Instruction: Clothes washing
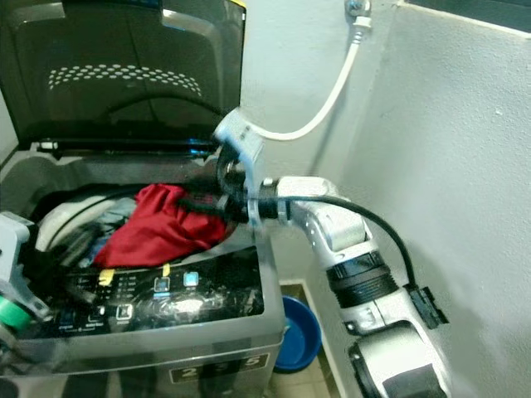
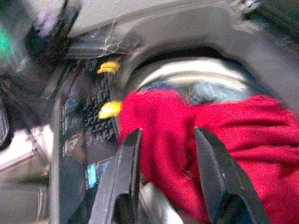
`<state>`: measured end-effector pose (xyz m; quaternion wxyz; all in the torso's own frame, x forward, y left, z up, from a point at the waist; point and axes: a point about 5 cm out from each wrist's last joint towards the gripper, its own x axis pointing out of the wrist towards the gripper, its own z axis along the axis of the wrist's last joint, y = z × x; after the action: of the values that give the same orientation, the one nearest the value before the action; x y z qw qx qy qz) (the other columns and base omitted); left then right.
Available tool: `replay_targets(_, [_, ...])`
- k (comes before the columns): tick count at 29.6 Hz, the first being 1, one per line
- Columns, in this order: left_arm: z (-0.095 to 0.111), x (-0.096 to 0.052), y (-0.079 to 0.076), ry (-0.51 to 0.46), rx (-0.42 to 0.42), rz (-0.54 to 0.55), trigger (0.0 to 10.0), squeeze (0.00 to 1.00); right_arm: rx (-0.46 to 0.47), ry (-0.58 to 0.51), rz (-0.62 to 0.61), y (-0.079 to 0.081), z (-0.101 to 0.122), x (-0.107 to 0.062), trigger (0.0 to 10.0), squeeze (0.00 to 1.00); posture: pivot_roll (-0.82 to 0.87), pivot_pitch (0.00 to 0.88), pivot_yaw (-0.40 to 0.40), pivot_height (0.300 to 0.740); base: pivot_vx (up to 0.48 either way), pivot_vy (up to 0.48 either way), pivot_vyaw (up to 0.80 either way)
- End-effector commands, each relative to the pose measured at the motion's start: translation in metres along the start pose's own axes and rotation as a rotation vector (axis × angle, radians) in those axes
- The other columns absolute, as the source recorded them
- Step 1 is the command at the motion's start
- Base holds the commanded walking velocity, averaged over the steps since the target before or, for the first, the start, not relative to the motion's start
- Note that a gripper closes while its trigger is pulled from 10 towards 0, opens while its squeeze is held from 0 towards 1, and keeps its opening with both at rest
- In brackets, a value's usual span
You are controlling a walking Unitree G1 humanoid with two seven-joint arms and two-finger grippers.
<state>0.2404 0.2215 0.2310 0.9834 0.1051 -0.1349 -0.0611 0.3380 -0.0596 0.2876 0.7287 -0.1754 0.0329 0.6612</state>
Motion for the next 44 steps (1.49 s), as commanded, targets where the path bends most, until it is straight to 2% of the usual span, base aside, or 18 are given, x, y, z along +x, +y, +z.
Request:
replay_targets(1, [-0.003, -0.004, 0.003, 0.020, 0.011, 0.029, 10.0, 0.00, -0.057, 0.047, 0.098, 0.005, 0.002, 0.007, 10.0, 0.00, 0.07, 0.058, -0.054, 0.740, 0.000, 0.000, 0.00])
replay_targets(2, [-0.003, -0.004, 0.003, 0.020, 0.011, 0.029, 10.0, 0.00, -0.057, 0.047, 0.098, 0.005, 0.002, 0.007, 10.0, 0.00, 0.07, 0.058, -0.054, 0.740, 0.000, 0.000, 0.00])
replay_targets(3, [-0.001, -0.007, 0.004, 0.017, 0.010, 0.043, 10.0, 0.00, -0.058, 0.051, 0.141, 0.005, 0.003, 0.016, 0.0, 0.00, 0.07, 0.066, -0.067, 0.740, 0.000, 0.000, 0.00])
replay_targets(14, [0.003, -0.025, 0.008, 0.032, 0.020, 0.086, 10.0, 0.00, -0.138, 0.154, 0.156, -0.001, -0.004, 0.067, 0.0, 0.00, 0.10, 0.095, -0.107, 0.740, 0.000, 0.000, 0.00])
replay_targets(15, [0.003, -0.026, 0.009, 0.036, 0.024, 0.092, 10.0, 0.00, -0.148, 0.187, 0.128, -0.003, -0.008, 0.075, 1.7, 0.00, 0.10, 0.100, -0.109, 0.740, 0.000, 0.000, 0.00])
replay_targets(16, [0.003, -0.026, 0.009, 0.036, 0.024, 0.092, 10.0, 0.00, -0.148, 0.187, 0.128, -0.003, -0.008, 0.075, 1.7, 0.00, 0.10, 0.100, -0.109, 0.740, 0.000, 0.000, 0.00])
replay_targets(19, [0.004, -0.026, 0.009, 0.040, 0.030, 0.097, 10.0, 0.00, -0.182, 0.259, 0.041, -0.008, -0.015, 0.088, 0.7, 0.00, 0.11, 0.105, -0.108, 0.740, 0.000, 0.000, 0.00])
replay_targets(20, [0.004, -0.027, 0.009, 0.043, 0.031, 0.095, 10.0, 0.00, -0.215, 0.289, -0.028, -0.012, -0.016, 0.092, 1.8, 0.00, 0.11, 0.107, -0.106, 0.740, 0.000, 0.000, 0.00])
replay_targets(23, [0.004, -0.027, 0.009, 0.046, 0.032, 0.094, 10.0, 0.00, -0.243, 0.308, -0.075, -0.015, -0.017, 0.094, 1.8, 0.00, 0.11, 0.107, -0.106, 0.740, 0.000, 0.000, 0.00])
replay_targets(24, [0.004, -0.027, 0.008, 0.049, 0.032, 0.089, 10.0, 0.00, -0.291, 0.329, -0.165, -0.020, -0.016, 0.096, 4.2, 0.00, 0.10, 0.110, -0.099, 0.740, 0.000, 0.000, 0.00])
replay_targets(26, [0.004, -0.027, 0.008, 0.052, 0.032, 0.085, 10.0, 0.00, -0.332, 0.323, -0.267, -0.026, -0.012, 0.096, 3.3, 0.00, 0.10, 0.110, -0.099, 0.740, 0.000, 0.000, 0.00])
replay_targets(27, [0.004, -0.027, 0.007, 0.053, 0.031, 0.082, 10.0, 0.00, -0.349, 0.260, -0.388, -0.032, -0.002, 0.096, 4.7, 0.00, 0.10, 0.112, -0.098, 0.740, 0.000, 0.000, 0.00])
replay_targets(28, [0.004, -0.027, 0.007, 0.053, 0.031, 0.082, 10.0, 0.00, -0.349, 0.260, -0.388, -0.032, -0.002, 0.096, 4.7, 0.00, 0.10, 0.112, -0.098, 0.740, 0.000, 0.000, 0.00])
replay_targets(29, [0.004, -0.026, 0.007, 0.054, 0.031, 0.080, 10.0, 0.00, -0.341, 0.136, -0.514, -0.039, 0.017, 0.093, 7.3, 0.00, 0.11, 0.113, -0.096, 0.740, 0.000, 0.000, 0.00])
replay_targets(31, [0.004, -0.026, 0.007, 0.053, 0.030, 0.077, 10.0, 0.00, -0.241, -0.115, -0.642, -0.046, 0.046, 0.083, 10.0, 0.00, 0.11, 0.112, -0.091, 0.740, 0.000, 0.000, 0.00])
replay_targets(36, [0.004, -0.025, 0.006, 0.051, 0.027, 0.067, 10.0, 0.00, -0.112, -0.371, -0.659, -0.052, 0.074, 0.067, 10.0, 0.00, 0.10, 0.106, -0.079, 0.740, 0.000, 0.000, 0.00])
replay_targets(38, [0.004, -0.022, 0.004, 0.042, 0.011, 0.036, 10.0, 0.00, 0.080, -0.544, -0.511, -0.055, 0.088, 0.053, 10.0, 0.00, 0.10, 0.104, -0.075, 0.740, 0.000, 0.000, 0.00])
replay_targets(44, [0.006, -0.016, -0.002, 0.018, -0.024, -0.025, 10.0, 0.00, 0.172, -0.489, -0.177, -0.049, 0.086, 0.039, 10.0, 0.00, 0.10, 0.090, -0.049, 0.740, 0.000, 0.000, 0.00])
